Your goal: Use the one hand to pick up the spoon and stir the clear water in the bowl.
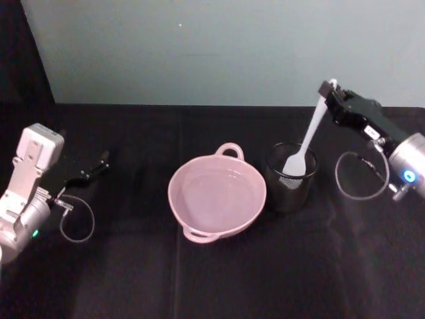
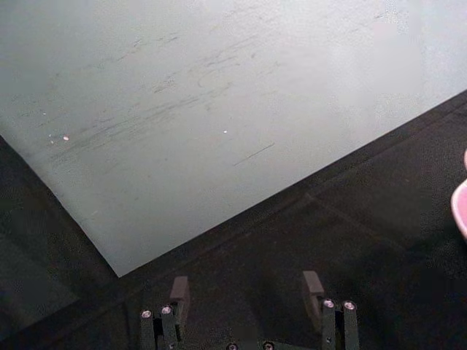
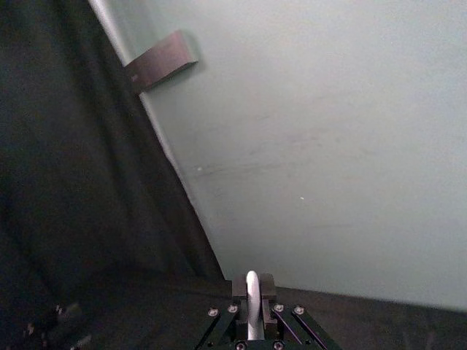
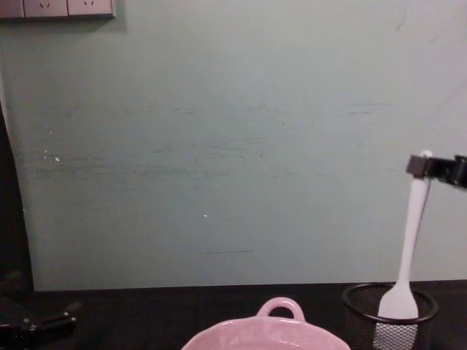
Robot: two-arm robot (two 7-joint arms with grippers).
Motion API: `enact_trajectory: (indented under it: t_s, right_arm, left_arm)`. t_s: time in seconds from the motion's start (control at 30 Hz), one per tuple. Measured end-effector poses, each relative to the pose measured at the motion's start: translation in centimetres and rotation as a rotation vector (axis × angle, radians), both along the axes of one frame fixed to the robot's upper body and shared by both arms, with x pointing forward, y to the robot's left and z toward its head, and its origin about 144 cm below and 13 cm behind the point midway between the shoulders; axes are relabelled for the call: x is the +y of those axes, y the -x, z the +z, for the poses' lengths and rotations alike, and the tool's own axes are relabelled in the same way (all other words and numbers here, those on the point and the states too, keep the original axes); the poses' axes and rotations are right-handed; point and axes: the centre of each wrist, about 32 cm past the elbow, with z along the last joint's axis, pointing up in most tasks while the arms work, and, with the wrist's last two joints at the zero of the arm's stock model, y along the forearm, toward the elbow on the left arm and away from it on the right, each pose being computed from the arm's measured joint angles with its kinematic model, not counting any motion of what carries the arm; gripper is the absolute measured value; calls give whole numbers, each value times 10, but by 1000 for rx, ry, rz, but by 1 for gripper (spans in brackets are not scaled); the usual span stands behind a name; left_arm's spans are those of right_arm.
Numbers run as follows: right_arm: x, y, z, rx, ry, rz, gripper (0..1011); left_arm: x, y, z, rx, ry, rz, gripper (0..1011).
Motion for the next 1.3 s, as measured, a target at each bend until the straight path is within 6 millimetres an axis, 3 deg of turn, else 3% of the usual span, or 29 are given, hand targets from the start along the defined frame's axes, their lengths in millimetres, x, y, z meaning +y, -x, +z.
enact_trajectory:
  t_s: [0.27,0.5,1.3]
  right_arm:
    - [-2,-11,51,-73,161,91,109]
    - [-3,-16,78,-97,210,135,109]
    - [-3,-15,76,-95,207,132,109]
  left_arm:
    - [0,0,0,0,0,0,1011]
    - [0,0,0,0,0,0,1011]
    - [0,0,0,0,0,0,1011]
